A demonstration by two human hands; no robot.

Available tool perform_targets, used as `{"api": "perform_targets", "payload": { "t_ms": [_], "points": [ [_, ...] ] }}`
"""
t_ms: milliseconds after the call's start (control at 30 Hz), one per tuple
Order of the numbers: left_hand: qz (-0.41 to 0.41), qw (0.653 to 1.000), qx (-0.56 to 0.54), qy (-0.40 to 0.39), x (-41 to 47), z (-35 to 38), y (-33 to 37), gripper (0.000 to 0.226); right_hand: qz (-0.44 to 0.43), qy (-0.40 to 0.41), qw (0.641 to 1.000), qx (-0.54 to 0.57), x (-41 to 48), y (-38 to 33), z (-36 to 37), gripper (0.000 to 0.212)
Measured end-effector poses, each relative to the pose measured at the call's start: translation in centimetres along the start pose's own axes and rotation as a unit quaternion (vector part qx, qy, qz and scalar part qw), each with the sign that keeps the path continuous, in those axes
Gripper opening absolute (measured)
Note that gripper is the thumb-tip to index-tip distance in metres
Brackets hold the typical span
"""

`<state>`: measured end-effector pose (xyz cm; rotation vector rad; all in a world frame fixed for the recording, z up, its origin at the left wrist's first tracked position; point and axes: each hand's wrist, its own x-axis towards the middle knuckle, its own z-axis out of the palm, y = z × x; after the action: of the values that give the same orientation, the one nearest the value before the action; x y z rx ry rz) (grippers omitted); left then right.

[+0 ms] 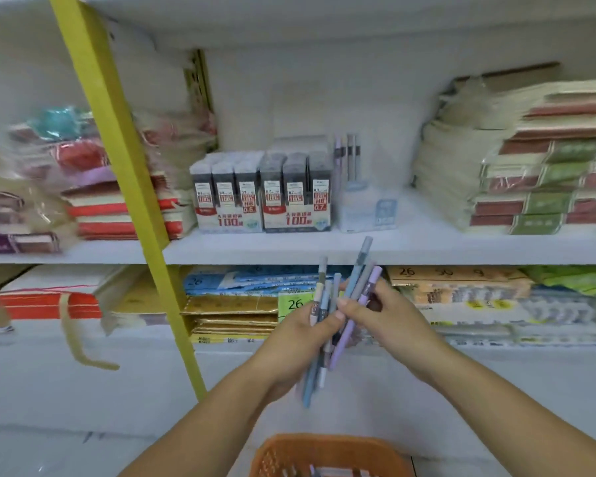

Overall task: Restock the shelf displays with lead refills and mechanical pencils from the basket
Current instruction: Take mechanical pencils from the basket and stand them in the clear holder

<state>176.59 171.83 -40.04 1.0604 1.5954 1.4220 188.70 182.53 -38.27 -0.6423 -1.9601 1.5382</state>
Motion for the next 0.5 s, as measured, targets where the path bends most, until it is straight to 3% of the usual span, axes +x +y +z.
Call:
{"api": "perform_targets", "payload": {
  "t_ms": [133, 333, 500],
  "points": [
    [0.030, 0.999, 0.016, 0.011, 1.1, 0.0, 1.0, 0.019, -0.007, 0.027, 0.998, 0.064, 1.2, -0.7, -0.7, 0.017],
    [0.046, 0.994, 0.015, 0.095, 3.3, 0.6, 1.6, 0.015, -0.030, 0.054, 0.993, 0.102, 2.7, -1.6, -1.8, 0.010],
    [0.080, 0.985, -0.005, 0.153, 5.1, 0.3, 4.1, 0.011, -0.105, 0.085, 0.991, 0.022, 5.4, -5.2, -4.2, 0.014]
  ]
}}
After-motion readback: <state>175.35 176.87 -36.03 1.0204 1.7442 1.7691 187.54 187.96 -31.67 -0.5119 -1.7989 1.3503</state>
